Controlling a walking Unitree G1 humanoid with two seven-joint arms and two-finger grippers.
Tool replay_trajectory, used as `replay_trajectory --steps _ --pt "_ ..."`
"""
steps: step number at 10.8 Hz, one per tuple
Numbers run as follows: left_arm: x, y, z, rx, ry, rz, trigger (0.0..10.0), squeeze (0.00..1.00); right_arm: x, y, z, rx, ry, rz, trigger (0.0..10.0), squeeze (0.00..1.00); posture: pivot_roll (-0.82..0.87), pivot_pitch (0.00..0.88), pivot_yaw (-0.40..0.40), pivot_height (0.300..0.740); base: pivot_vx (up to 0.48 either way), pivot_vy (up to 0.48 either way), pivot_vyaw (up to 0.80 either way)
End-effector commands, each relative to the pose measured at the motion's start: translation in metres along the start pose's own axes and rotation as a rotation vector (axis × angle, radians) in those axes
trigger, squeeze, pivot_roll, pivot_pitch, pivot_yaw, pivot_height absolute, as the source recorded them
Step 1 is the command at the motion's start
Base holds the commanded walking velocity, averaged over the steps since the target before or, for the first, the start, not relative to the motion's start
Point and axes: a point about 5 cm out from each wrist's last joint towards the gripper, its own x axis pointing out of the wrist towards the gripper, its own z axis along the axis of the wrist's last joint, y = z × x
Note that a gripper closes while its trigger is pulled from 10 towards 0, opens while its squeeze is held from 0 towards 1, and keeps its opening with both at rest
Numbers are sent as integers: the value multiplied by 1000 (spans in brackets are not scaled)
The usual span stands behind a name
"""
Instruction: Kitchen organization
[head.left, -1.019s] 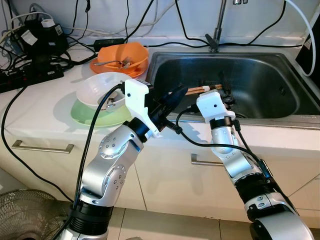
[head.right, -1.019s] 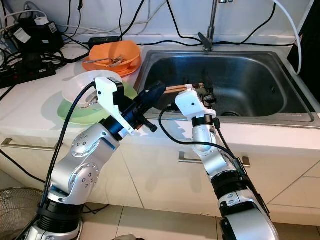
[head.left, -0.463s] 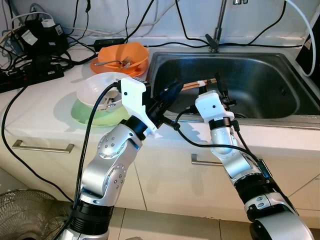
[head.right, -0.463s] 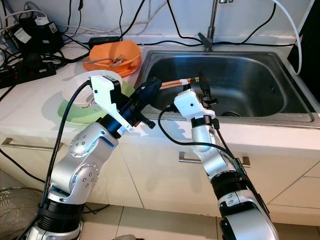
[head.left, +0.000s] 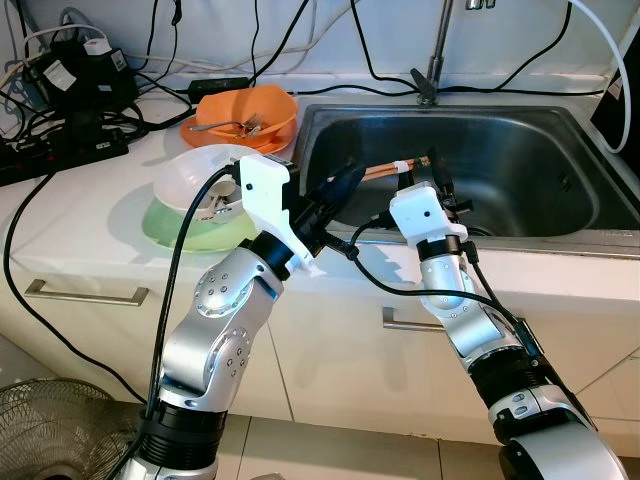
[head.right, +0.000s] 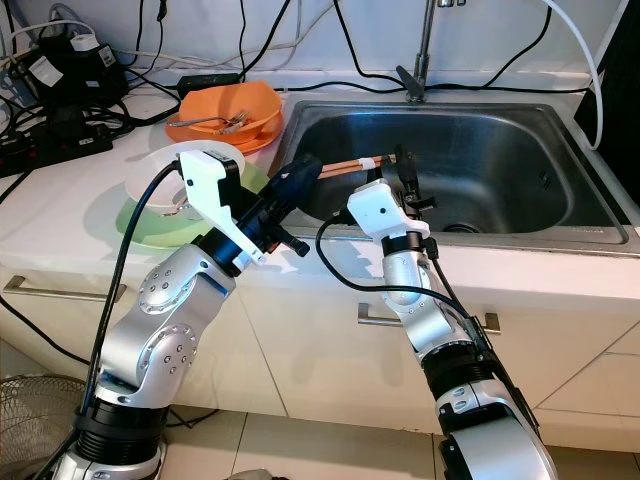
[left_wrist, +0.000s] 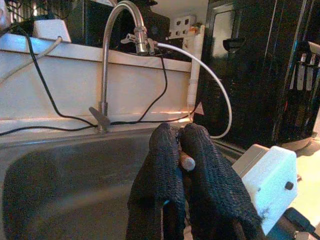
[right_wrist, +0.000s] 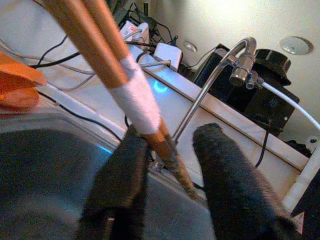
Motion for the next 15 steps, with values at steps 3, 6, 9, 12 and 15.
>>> replay_trajectory --steps 3,6,9,12,15 --pt "0 -1 3 -4 8 -17 10000 0 4 0 2 -1 3 -7 10000 0 113 0 98 740 0 0 0" --pt "-1 -3 0 -18 30 -40 10000 0 4 1 2 -3 6 -12 10000 0 115 0 100 740 0 0 0" --pt "0 -2 1 6 32 -31 10000 0 4 1 2 -3 5 -6 3216 0 115 0 102 740 0 0 0" --pt "0 1 3 25 21 -6 10000 0 3 1 2 -1 7 -5 7569 0 114 0 101 740 0 0 0" --pt "1 3 4 41 10 14 10000 1000 3 1 1 -2 12 -8 10000 0 113 0 101 740 0 0 0"
